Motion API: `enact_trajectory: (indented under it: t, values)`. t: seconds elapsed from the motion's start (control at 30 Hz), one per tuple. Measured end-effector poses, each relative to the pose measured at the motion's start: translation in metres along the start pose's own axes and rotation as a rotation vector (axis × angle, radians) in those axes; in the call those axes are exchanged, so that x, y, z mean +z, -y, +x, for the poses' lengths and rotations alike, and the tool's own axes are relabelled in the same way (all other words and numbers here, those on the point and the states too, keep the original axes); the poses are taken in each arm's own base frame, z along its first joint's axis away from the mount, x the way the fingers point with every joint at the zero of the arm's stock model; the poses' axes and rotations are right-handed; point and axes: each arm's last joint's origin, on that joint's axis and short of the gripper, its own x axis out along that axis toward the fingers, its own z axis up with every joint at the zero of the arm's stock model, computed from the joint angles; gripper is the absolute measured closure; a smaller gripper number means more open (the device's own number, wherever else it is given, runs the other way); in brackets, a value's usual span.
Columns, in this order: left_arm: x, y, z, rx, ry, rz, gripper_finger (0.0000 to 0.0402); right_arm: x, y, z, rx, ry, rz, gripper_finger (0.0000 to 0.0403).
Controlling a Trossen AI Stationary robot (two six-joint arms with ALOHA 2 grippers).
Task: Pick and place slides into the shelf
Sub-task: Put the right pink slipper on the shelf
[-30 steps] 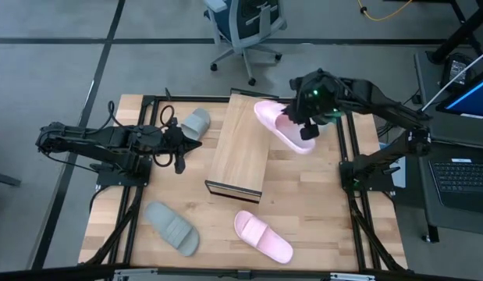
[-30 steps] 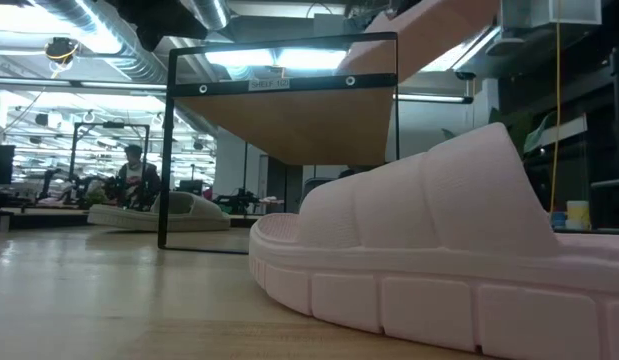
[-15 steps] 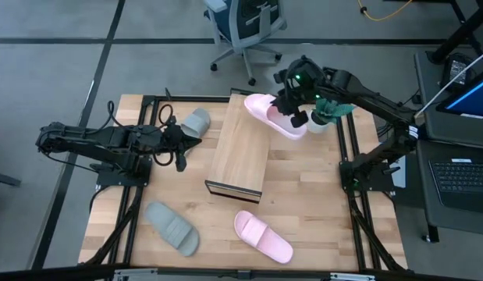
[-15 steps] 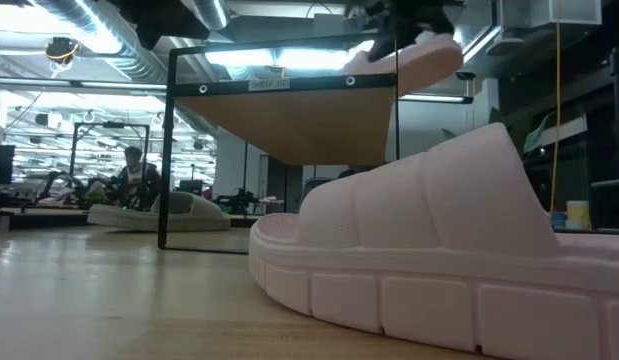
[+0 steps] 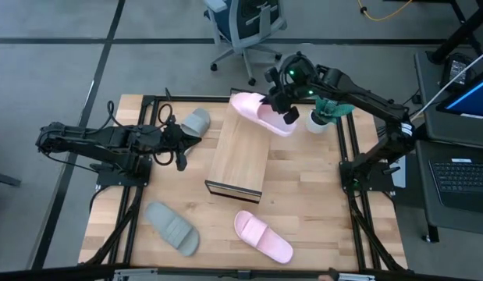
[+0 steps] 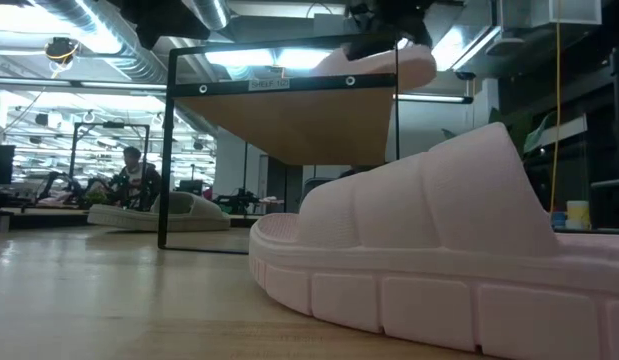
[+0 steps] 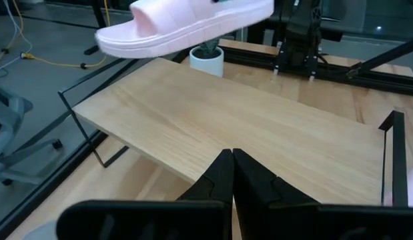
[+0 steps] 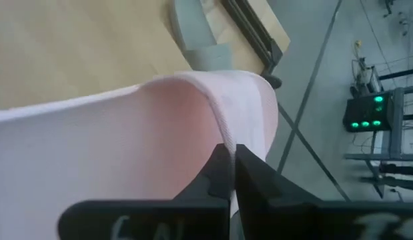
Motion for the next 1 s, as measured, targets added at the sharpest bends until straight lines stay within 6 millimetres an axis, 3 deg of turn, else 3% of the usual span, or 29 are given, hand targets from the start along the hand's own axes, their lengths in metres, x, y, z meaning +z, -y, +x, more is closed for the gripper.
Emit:
enact_trajectory:
  t: [0.47,1.0]
  values:
    - [0.0,0.0,0.0,0.0,0.0,0.018,0.0401,-0.01,0.001,0.037,0.049,-0.02,-0.09,0.0395]
    - [0.0,-0.001,0.0,0.021,0.003,0.019,0.0401,-0.024,0.012,0.038,-0.008,-0.002,-0.125,0.0395]
